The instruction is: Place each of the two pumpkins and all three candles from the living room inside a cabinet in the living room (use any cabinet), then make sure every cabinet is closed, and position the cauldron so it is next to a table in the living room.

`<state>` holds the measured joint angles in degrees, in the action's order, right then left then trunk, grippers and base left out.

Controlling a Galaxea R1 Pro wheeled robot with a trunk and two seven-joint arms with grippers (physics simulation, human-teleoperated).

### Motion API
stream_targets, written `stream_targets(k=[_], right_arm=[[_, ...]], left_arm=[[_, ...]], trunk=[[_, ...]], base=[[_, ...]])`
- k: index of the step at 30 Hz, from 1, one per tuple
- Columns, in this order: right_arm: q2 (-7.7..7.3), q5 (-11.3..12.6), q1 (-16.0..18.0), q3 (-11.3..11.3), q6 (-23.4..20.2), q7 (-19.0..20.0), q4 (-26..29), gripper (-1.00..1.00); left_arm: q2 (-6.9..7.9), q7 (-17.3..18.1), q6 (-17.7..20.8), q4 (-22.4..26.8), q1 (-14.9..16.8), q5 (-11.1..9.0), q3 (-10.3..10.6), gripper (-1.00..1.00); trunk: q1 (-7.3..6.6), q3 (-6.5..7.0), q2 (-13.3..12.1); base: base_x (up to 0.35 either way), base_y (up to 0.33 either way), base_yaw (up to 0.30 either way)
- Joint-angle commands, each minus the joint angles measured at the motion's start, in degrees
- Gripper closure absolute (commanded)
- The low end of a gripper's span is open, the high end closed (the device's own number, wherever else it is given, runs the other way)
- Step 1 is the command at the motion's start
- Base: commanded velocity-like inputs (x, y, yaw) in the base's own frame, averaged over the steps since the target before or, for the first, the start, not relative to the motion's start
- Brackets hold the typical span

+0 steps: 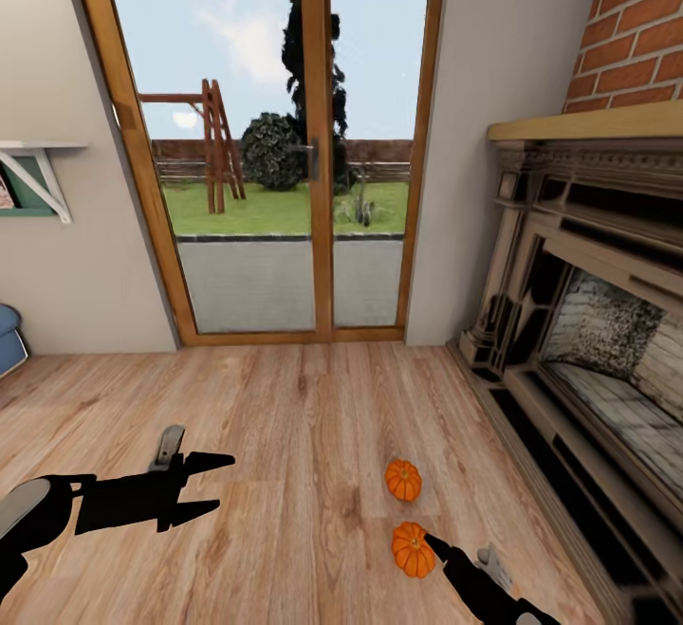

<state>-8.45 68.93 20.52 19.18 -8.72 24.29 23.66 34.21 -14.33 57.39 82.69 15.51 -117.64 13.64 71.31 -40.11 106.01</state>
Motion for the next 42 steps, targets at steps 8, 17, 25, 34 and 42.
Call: stream_targets(k=[8,17,25,34,42], right_arm=[[-0.08,0.58,0.05,0.31,-0.25,2.42,-0.02,-1.0],[-1.75,2.23,1.68,-1.4,-0.24,4.13,-1.6,-1.0],[-1.34,0.11,4.31,-3.37,2.33,2.05,1.02,-1.0],[-1.29,0.11,7.25,-3.44,5.21,1.45,1.98,-1.0],[-1.31,0.45,9.85,-3.5,6.14,1.0,1.89,-1.0]], left_arm=[[0.06,-0.44,0.01,0.02,0.05,-0.66,0.07,-1.0],[-0.25,-0.31,-0.17,0.87,-0.17,-0.35,0.05,-1.0],[0.15,-0.18,-0.15,0.04,-0.19,-1.07,-0.52,-1.0],[0.15,-0.18,-0.16,0.02,-0.21,-1.25,-0.54,-1.0],[0.15,-0.18,-0.14,0.09,-0.18,-1.24,-0.54,-1.0]], trunk=[[0.88,-0.78,1.65],[1.09,-0.95,2.03],[1.09,-0.95,2.03],[1.09,-0.95,2.03],[1.09,-0.95,2.03]], base=[[0.0,0.0,0.0],[0.0,0.0,0.0],[0.0,0.0,0.0],[0.077,0.049,0.0],[0.028,0.017,0.0]])
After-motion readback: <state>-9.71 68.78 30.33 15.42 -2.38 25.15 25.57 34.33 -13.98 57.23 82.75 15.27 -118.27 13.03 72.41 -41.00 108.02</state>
